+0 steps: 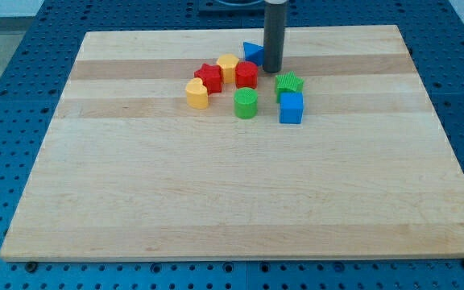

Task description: Push the blue triangle towards the left side

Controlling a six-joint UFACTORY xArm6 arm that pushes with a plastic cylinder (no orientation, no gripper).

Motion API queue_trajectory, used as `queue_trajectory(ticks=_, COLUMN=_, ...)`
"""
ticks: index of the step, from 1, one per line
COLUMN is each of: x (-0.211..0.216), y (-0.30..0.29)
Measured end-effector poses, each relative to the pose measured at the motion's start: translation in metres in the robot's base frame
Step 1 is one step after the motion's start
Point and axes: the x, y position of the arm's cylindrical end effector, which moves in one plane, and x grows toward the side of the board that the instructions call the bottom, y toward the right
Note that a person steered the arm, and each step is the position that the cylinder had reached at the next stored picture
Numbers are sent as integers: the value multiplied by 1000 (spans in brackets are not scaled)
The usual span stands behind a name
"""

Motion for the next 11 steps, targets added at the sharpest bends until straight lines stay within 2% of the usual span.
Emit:
queue_trajectory(ticks=1, x=-17, y=-24)
queue_trajectory(ticks=3, x=-21, y=-190)
queue_trajectory(ticks=4, x=-21, y=-175)
queue_trajectory(ticks=6, x=-22, y=-64)
queue_trajectory(ticks=7, x=-51, y=-62)
queue_trajectory(ticks=8, x=-74, y=-127)
queue_trajectory(ticks=9, x=-74, y=-203)
queue_trajectory(ticks=10, x=-79, y=-197)
queue_trajectory(ticks=11, x=-82, y=-129)
